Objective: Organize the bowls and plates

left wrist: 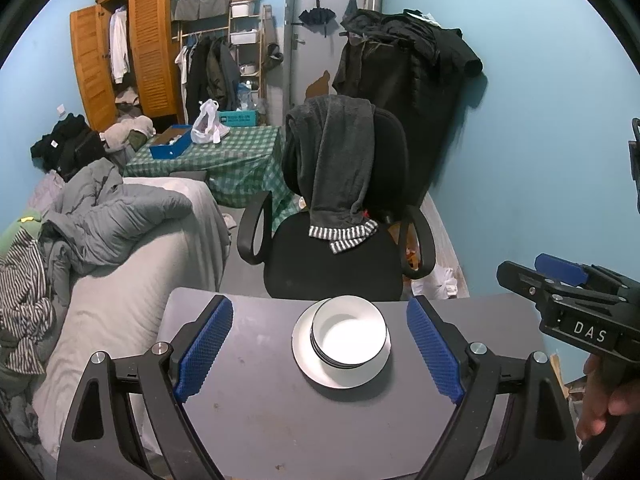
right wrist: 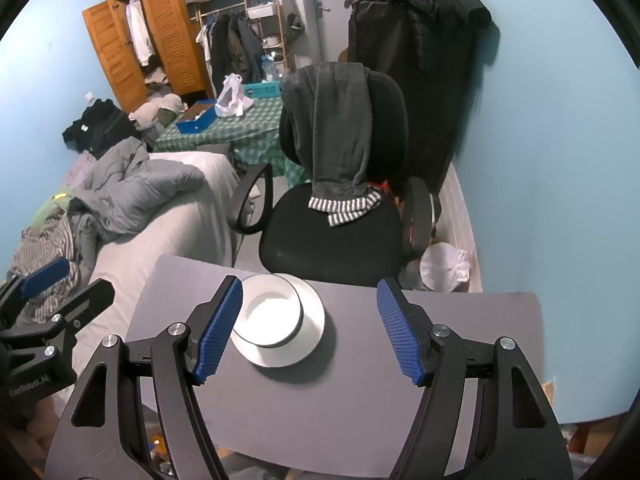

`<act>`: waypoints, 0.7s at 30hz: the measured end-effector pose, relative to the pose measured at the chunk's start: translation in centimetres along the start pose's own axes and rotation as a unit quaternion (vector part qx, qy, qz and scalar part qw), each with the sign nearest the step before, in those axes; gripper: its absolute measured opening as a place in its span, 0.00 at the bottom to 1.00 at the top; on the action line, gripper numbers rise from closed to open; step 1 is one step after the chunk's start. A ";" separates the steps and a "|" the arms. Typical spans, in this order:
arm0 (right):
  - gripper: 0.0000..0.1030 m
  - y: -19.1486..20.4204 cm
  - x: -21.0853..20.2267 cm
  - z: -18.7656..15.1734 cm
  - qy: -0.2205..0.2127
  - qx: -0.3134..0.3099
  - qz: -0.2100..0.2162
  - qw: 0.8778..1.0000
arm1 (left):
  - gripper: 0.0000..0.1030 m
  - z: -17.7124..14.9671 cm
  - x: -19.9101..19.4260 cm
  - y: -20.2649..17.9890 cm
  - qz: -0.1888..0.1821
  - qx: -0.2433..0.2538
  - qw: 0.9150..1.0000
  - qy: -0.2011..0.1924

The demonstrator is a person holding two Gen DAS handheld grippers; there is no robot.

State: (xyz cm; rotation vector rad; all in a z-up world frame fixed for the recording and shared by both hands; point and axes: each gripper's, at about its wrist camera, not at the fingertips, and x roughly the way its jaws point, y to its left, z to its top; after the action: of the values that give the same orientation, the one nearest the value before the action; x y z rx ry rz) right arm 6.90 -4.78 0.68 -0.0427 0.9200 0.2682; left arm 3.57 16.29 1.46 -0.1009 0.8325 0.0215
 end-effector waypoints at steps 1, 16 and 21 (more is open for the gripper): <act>0.67 0.0 0.0 0.0 0.001 0.000 0.001 1.000 | 0.87 0.0 0.0 0.0 0.001 0.000 1.000 -0.001; 0.67 0.1 0.2 -0.1 0.008 -0.008 0.009 1.000 | 0.87 0.1 0.1 -0.4 0.011 -0.006 1.000 0.002; 0.67 0.1 0.2 0.0 0.009 -0.008 0.010 1.000 | 0.87 0.1 0.2 -0.6 0.013 -0.006 1.000 0.008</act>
State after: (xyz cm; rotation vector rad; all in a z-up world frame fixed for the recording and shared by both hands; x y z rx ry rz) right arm 7.00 -4.60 0.53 -0.0507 0.9364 0.2948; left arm 3.83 15.75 1.48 -0.1019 0.8496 0.0503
